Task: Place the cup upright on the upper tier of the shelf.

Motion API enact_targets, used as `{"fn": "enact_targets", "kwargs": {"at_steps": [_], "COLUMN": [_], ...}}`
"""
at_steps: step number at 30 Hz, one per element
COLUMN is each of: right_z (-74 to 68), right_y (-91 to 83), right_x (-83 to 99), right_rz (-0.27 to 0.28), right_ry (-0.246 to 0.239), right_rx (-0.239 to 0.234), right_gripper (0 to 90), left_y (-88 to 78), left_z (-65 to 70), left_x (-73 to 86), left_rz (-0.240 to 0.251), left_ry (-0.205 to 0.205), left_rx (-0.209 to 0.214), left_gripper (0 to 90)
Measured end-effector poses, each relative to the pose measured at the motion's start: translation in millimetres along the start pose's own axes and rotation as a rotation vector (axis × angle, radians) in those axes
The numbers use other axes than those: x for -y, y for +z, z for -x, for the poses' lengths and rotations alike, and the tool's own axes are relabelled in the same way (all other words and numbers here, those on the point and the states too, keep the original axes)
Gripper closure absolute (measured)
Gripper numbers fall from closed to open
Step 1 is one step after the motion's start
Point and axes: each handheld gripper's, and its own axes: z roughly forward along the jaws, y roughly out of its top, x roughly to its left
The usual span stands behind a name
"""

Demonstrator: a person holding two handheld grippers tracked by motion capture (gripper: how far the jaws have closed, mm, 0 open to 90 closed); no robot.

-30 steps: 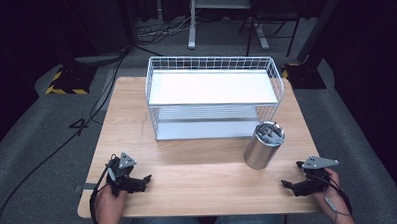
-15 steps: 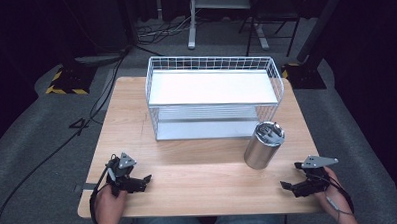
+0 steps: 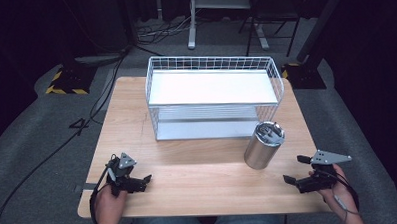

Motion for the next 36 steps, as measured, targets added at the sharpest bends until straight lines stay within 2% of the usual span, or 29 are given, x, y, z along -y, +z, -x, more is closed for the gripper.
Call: {"fn": "enact_targets", "kwargs": {"at_steps": [3,10,20,33,36], "right_z": [-0.7,-3.1,-5.0,-2.1,-0.7], "right_y": [-2.6,-9.6,-3.4,21.7,29.0], "right_x": [-3.2,-18.3,-41.6,-60.2,-64.5], "right_rz": [0.022,0.119,0.219,0.227,0.243], "right_ry": [-0.004,-0.008,-0.041,-0.058,-0.060], "right_rx": [-0.006,-0.038,-0.066,-0.089,-0.108], "right_gripper": [0.0,0.0,0.0,0.0,0.0], "left_y": [-0.1,0.0,0.0,0.0,0.0], "left_z": [0.1,0.0,0.0,0.0,0.0], "left_x": [0.0,0.0,0.0,0.0,0.0], "left_rz": [-0.002,0.000,0.000,0.000,0.000], "left_ry": [-0.002,0.000,0.000,0.000,0.000], "left_rx": [0.000,0.000,0.000,0.000,0.000], "left_gripper": [0.0,0.0,0.0,0.0,0.0]}}
